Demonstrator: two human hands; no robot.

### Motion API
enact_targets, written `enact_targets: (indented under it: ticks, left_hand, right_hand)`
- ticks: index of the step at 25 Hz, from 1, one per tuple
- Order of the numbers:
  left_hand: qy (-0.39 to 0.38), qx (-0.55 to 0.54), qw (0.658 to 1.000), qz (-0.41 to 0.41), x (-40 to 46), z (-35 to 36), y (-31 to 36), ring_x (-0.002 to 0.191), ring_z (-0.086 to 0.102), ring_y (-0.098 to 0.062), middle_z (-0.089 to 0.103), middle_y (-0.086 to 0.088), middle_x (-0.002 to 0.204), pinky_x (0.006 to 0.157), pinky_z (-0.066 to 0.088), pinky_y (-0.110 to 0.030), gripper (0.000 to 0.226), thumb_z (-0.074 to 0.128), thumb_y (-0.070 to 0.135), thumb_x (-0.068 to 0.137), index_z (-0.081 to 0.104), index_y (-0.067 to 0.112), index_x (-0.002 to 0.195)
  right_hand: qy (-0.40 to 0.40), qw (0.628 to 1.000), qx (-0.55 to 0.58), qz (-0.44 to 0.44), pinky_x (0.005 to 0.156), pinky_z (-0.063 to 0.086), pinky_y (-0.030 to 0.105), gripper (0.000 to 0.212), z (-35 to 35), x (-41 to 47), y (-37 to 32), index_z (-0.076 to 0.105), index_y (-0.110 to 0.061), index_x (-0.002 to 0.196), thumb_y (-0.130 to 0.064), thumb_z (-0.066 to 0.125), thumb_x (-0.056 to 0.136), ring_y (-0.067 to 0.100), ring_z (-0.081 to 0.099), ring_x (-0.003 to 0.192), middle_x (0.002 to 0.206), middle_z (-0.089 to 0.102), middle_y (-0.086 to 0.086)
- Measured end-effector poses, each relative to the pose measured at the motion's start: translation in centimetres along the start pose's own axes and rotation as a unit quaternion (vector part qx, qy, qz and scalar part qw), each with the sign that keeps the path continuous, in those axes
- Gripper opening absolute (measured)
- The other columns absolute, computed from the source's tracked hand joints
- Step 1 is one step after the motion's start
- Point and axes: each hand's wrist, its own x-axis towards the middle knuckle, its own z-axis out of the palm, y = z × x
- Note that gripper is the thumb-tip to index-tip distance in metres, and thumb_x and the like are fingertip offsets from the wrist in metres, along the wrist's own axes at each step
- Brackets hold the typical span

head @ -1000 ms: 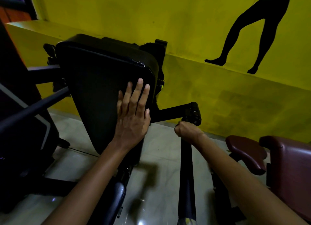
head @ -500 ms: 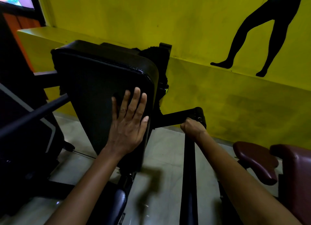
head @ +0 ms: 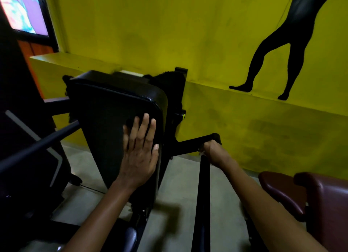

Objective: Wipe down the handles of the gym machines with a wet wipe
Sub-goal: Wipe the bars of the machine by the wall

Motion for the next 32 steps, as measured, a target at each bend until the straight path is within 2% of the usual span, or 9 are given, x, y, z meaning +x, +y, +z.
enact_targets:
  ticks: [3, 6, 9, 14, 19, 22, 24, 27, 32]
  left_hand:
    - [-0.064, -0.011, 0.998, -0.024, -0.9, -2.8, 1.3, 0.147, 0.003, -0.025, 0.003, -0.006, 0.160, 0.120, 0.003, -0.045, 0.070, 0.042, 0.026, 0.090, 0.011, 0.009, 0.151]
    - [-0.130, -0.025, 0.990, -0.042, -2.5, -5.7, 2.6, 0.147, 0.002, -0.018, 0.009, -0.003, 0.160, 0.119, 0.013, -0.043, 0.070, 0.042, 0.029, 0.090, 0.012, 0.012, 0.151]
    - [-0.162, -0.053, 0.981, -0.095, -4.1, -9.5, 4.8, 0.146, 0.009, -0.016, 0.019, -0.001, 0.157, 0.115, 0.026, -0.045, 0.067, 0.050, 0.027, 0.093, 0.018, 0.015, 0.150]
    - [-0.211, -0.119, 0.952, -0.186, -5.5, -16.1, 7.0, 0.143, 0.020, -0.018, 0.028, -0.005, 0.153, 0.114, 0.025, -0.034, 0.070, 0.058, 0.027, 0.091, 0.022, 0.015, 0.149]
    - [-0.244, -0.095, 0.945, -0.197, -5.0, -21.7, 6.2, 0.140, 0.029, -0.019, 0.033, -0.006, 0.152, 0.110, 0.027, -0.029, 0.071, 0.059, 0.028, 0.091, 0.023, 0.011, 0.149]
    - [-0.256, -0.085, 0.942, -0.199, -5.1, -23.7, 5.8, 0.139, 0.030, -0.018, 0.033, -0.006, 0.151, 0.109, 0.026, -0.026, 0.068, 0.059, 0.029, 0.091, 0.027, 0.010, 0.147]
    - [-0.260, -0.082, 0.941, -0.202, -5.5, -25.2, 5.3, 0.138, 0.032, -0.018, 0.035, -0.006, 0.150, 0.107, 0.025, -0.023, 0.066, 0.059, 0.030, 0.091, 0.029, 0.011, 0.147]
    - [-0.250, -0.085, 0.939, -0.221, -6.3, -27.8, 3.9, 0.139, 0.032, -0.019, 0.035, -0.006, 0.150, 0.110, 0.026, -0.027, 0.066, 0.059, 0.029, 0.091, 0.030, 0.010, 0.146]
    - [-0.229, -0.095, 0.932, -0.263, -8.0, -33.5, -0.1, 0.137, 0.035, -0.023, 0.037, -0.009, 0.148, 0.112, 0.030, -0.036, 0.065, 0.061, 0.028, 0.090, 0.032, 0.007, 0.145]
  right_hand:
    - [0.063, 0.998, 0.021, -0.007, 0.067, 0.053, 0.041, 0.022, -2.0, -3.1, -1.3, 0.068, -0.006, 0.092, 0.008, 0.058, 0.079, 0.032, 0.064, 0.085, 0.092, 0.067, 0.015]
    - [0.089, 0.996, 0.028, 0.001, 0.056, 0.043, 0.038, 0.020, -4.0, -6.9, -2.7, 0.054, -0.009, 0.069, 0.011, 0.055, 0.072, 0.027, 0.055, 0.068, 0.072, 0.058, 0.011]
    - [0.116, 0.991, 0.067, -0.004, 0.059, 0.048, 0.043, 0.017, -6.1, -12.9, -4.4, 0.058, -0.005, 0.076, 0.011, 0.052, 0.074, 0.029, 0.057, 0.071, 0.077, 0.060, 0.013]
    - [0.116, 0.988, 0.095, -0.034, 0.058, 0.048, 0.043, 0.019, -9.2, -19.6, -6.7, 0.053, -0.016, 0.079, 0.003, 0.050, 0.079, 0.031, 0.058, 0.072, 0.078, 0.059, 0.012]
    - [0.159, 0.978, 0.123, -0.060, 0.065, 0.050, 0.039, 0.028, -13.6, -23.7, -10.9, 0.066, -0.009, 0.102, 0.004, 0.048, 0.085, 0.033, 0.062, 0.084, 0.097, 0.066, 0.017]
    - [0.165, 0.976, 0.124, -0.074, 0.061, 0.048, 0.029, 0.038, -15.3, -24.6, -13.1, 0.065, -0.008, 0.114, 0.008, 0.043, 0.087, 0.031, 0.062, 0.093, 0.110, 0.064, 0.017]
    - [0.174, 0.971, 0.137, -0.094, 0.065, 0.051, 0.030, 0.037, -15.8, -24.7, -14.7, 0.064, -0.008, 0.115, 0.007, 0.042, 0.088, 0.031, 0.062, 0.095, 0.113, 0.063, 0.017]
    - [0.181, 0.961, 0.159, -0.137, 0.076, 0.055, 0.044, 0.033, -16.1, -24.4, -17.6, 0.066, -0.005, 0.110, 0.007, 0.044, 0.089, 0.032, 0.063, 0.094, 0.108, 0.064, 0.020]
    - [0.176, 0.957, 0.156, -0.171, 0.066, 0.052, 0.035, 0.034, -16.0, -23.7, -24.9, 0.064, -0.004, 0.111, 0.009, 0.044, 0.087, 0.027, 0.061, 0.083, 0.103, 0.063, 0.017]
